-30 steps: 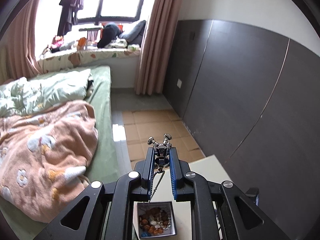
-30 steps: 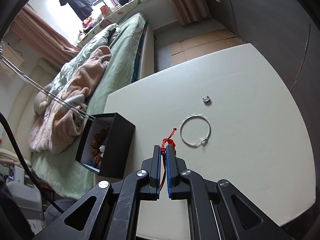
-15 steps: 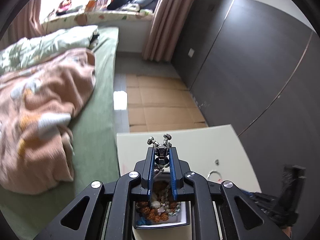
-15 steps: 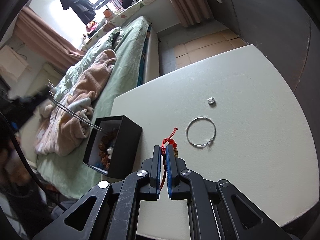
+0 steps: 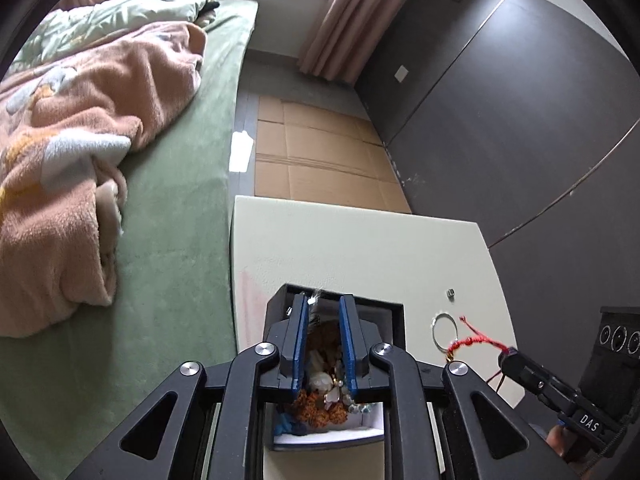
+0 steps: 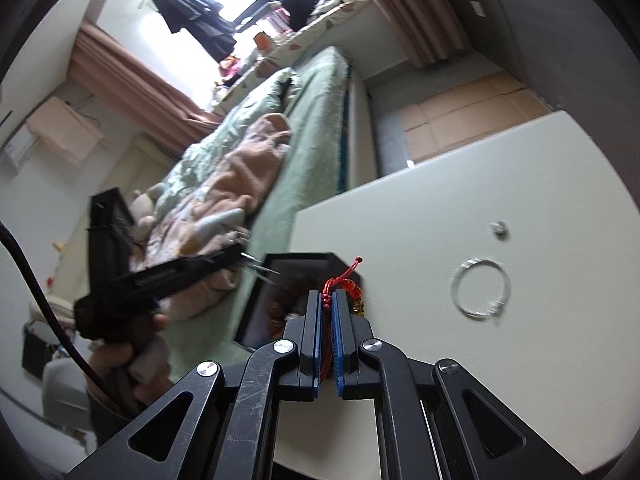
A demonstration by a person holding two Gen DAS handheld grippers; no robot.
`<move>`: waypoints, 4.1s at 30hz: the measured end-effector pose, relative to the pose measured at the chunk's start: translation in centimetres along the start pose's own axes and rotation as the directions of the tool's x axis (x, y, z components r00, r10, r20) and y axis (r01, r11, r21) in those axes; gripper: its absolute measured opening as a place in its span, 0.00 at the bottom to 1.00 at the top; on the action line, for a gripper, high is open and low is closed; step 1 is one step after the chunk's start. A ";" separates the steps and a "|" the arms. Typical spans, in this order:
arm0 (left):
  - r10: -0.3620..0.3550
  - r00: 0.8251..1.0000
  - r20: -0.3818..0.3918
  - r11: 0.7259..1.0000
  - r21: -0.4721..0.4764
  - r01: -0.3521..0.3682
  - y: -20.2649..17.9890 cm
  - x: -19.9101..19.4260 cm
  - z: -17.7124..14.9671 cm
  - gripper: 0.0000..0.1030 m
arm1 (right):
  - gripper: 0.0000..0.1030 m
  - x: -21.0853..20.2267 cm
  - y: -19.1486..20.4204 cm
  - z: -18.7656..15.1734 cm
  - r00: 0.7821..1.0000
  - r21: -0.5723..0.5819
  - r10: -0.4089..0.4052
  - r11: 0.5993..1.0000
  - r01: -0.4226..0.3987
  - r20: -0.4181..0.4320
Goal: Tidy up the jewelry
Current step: 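Carry the chain into the box and open the left gripper while the right gripper holds the red string, then lower the red string bracelet into the box and open the right gripper, then move the left gripper to the silver hoop bangle and grasp its rim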
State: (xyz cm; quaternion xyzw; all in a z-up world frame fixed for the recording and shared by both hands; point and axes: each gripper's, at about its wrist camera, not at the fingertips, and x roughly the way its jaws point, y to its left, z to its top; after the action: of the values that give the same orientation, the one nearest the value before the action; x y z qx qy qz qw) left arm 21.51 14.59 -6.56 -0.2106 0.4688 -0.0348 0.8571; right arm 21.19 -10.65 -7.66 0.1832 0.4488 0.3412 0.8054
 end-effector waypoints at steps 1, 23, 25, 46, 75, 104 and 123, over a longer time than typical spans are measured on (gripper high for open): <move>-0.001 1.000 0.010 1.000 -0.003 0.001 0.1 -0.3 -0.2 0.47 | 0.07 0.3 0.5 0.1 1.000 -0.008 0.008 1.000 -0.008 0.004; 0.018 0.993 0.114 1.000 -0.006 -0.017 2.4 -4.0 -2.0 0.70 | 0.58 4.0 3.3 0.9 1.000 -0.002 0.019 1.000 -0.019 -0.010; 0.017 0.993 0.116 1.000 0.020 -0.020 1.7 -3.8 -2.0 0.70 | 0.58 3.2 2.7 0.8 1.000 0.005 0.003 1.000 -0.003 0.001; -0.041 0.991 0.125 0.986 0.163 0.020 -6.2 -2.8 -0.5 1.00 | 1.00 -6.3 -7.2 0.6 0.955 0.188 -0.256 0.955 0.228 0.146; 0.031 0.987 -0.156 0.916 0.400 0.034 -17.9 8.3 -1.4 1.00 | 1.00 -12.6 -14.4 -0.5 0.934 0.301 -0.329 0.913 0.276 0.141; 0.131 0.947 -0.292 0.748 0.656 0.099 -18.8 16.4 -6.3 0.69 | 1.00 -10.2 -17.2 -0.4 0.959 0.381 -0.280 0.892 0.244 0.039; 0.105 0.950 -0.294 0.791 0.603 0.100 -17.3 16.5 -3.7 0.10 | 1.00 -9.2 -17.2 -0.5 0.955 0.375 -0.298 0.886 0.274 0.007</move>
State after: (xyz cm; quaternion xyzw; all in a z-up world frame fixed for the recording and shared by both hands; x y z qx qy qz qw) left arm 30.05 -6.54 -14.51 0.0866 0.5620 -0.2160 0.7937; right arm 24.00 -29.24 -12.74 0.2742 0.5010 0.1223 0.8117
